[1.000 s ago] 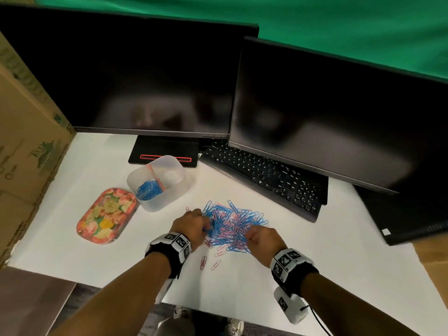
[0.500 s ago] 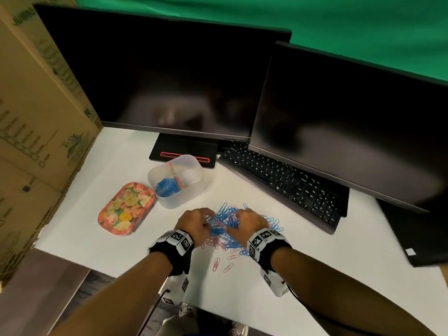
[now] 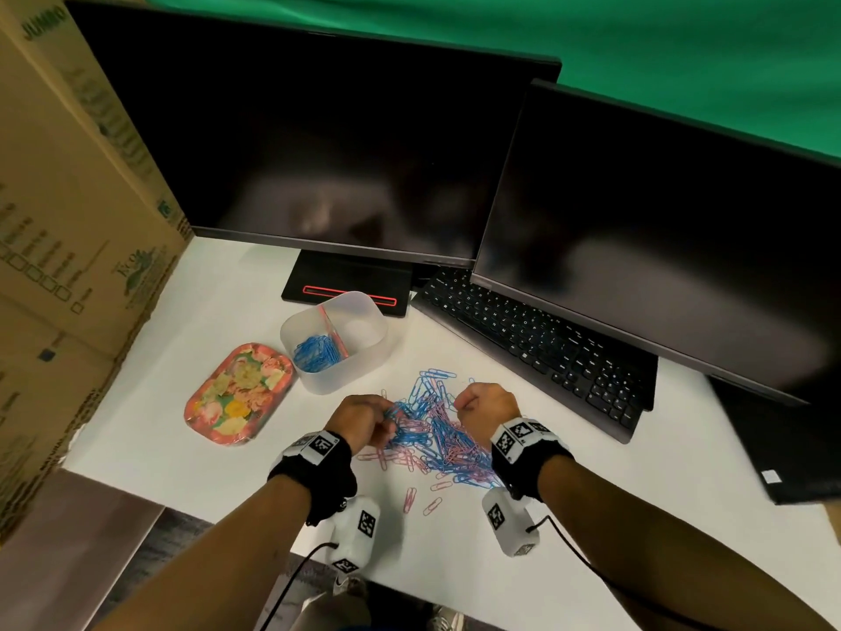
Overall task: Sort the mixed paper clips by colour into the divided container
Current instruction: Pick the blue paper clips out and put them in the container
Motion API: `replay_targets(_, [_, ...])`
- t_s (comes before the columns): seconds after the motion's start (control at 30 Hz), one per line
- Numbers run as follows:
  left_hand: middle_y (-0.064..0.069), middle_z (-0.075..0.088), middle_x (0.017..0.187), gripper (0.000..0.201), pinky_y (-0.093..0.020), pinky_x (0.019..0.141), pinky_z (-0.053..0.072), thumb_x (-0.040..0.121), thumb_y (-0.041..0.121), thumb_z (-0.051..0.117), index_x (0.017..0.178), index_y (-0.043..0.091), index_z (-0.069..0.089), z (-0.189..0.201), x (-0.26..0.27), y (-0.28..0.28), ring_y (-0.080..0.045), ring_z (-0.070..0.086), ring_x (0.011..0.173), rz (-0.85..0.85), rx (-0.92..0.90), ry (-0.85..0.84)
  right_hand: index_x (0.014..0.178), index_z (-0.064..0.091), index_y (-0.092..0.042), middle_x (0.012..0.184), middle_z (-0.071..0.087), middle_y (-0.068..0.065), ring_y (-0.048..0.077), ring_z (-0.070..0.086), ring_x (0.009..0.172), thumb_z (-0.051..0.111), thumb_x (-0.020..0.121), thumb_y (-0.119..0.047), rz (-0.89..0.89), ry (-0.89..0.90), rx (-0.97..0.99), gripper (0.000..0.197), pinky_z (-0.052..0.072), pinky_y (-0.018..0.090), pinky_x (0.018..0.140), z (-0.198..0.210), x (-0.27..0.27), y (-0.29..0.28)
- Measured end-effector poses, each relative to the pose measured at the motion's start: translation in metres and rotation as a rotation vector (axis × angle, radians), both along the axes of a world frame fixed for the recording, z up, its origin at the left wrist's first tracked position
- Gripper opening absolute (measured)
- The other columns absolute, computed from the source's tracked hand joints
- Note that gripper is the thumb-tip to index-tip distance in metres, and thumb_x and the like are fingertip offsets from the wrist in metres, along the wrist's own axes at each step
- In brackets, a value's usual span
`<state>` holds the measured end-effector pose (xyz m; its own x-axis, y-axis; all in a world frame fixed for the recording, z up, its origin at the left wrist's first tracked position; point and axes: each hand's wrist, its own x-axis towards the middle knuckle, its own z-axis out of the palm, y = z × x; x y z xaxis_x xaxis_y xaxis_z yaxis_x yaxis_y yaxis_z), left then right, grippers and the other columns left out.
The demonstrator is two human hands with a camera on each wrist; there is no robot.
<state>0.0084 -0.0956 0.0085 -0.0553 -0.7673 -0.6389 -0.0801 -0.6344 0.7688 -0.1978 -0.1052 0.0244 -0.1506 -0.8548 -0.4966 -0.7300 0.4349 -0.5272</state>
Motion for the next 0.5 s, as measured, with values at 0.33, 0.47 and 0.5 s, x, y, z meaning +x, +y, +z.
replay_targets(0.33, [-0.008,0.045,0.050,0.031,-0.027,0.050,0.036,0.090,0.008,0.042,0.060,0.009,0.045,-0.006,-0.012,-0.002,-0.021,0.039,0.046,0.036,0.044,0.059,0.100,0.055,0.000,0.073,0.063,0.019,0.021,0.060,0.050,0.051,0.087,0.013,-0.292,-0.655,0.137,0.019,0.053,0.028,0.049,0.008,-0.022,0.010])
replay_targets(0.47, [-0.005,0.043,0.046,0.033,-0.027,0.050,0.034,0.093,0.008,0.035,0.062,0.008,0.046,-0.006,-0.015,-0.003,-0.021,0.038,0.046,-0.009,0.005,-0.004,0.100,0.043,-0.010,0.072,0.060,0.020,0.028,0.059,0.056,0.039,0.091,0.009,-0.313,-0.715,0.209,0.021,0.053,0.031,0.050,0.010,-0.017,0.013])
replay_targets(0.5, [-0.007,0.045,0.049,0.031,-0.027,0.050,0.035,0.092,0.005,0.035,0.066,0.006,0.051,-0.005,-0.015,-0.002,-0.021,0.040,0.047,-0.026,-0.008,-0.020,0.100,0.042,-0.011,0.071,0.060,0.019,0.028,0.059,0.057,0.037,0.091,0.008,-0.287,-0.703,0.202,0.022,0.052,0.030,0.051,0.010,-0.016,0.014])
